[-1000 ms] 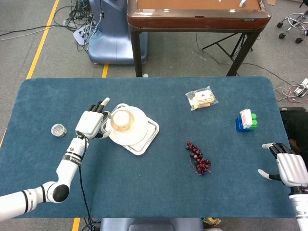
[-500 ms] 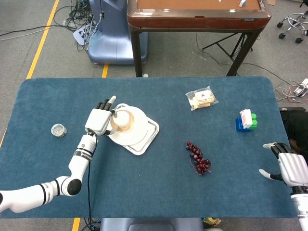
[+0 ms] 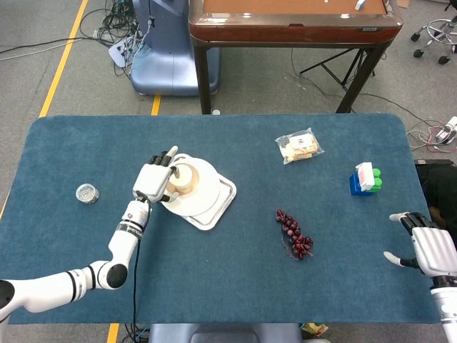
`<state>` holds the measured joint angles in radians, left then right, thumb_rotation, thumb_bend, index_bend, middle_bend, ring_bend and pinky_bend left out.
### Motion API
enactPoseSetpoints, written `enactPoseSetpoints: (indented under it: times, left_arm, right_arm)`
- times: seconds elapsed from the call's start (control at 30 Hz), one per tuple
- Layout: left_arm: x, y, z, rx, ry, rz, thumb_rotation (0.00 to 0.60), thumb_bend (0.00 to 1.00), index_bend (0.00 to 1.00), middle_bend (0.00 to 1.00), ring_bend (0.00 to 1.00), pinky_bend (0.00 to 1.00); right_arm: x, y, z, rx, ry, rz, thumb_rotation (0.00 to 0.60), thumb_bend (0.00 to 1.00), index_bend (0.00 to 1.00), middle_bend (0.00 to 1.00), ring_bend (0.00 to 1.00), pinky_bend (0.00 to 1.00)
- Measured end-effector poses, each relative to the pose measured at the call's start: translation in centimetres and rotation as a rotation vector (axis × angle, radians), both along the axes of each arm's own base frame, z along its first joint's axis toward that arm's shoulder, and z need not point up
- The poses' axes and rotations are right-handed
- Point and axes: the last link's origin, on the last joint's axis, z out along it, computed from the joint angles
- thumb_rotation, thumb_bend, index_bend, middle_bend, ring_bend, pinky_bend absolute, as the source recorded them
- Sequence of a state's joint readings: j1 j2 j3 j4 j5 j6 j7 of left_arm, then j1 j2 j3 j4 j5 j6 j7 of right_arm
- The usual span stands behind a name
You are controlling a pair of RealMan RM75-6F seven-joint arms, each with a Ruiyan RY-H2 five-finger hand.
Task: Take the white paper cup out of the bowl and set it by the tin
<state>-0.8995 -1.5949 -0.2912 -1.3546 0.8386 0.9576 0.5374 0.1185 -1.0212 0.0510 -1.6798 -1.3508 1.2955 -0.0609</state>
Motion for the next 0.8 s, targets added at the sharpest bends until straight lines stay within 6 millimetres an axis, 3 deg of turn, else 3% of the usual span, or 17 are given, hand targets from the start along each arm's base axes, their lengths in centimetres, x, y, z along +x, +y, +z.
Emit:
enactPoseSetpoints:
  times: [0.8]
  left_arm:
    - [0.1, 0.8, -1.5, 0.013, 0.052, -0.002, 0.600, 0.23, 0.48, 0.00, 0.00, 0.10]
  right_arm:
    - [-0.2, -0.1, 0.5, -0.006, -0.016, -0.004, 0.600, 0.05, 0.29, 0.28, 0.19, 0.31]
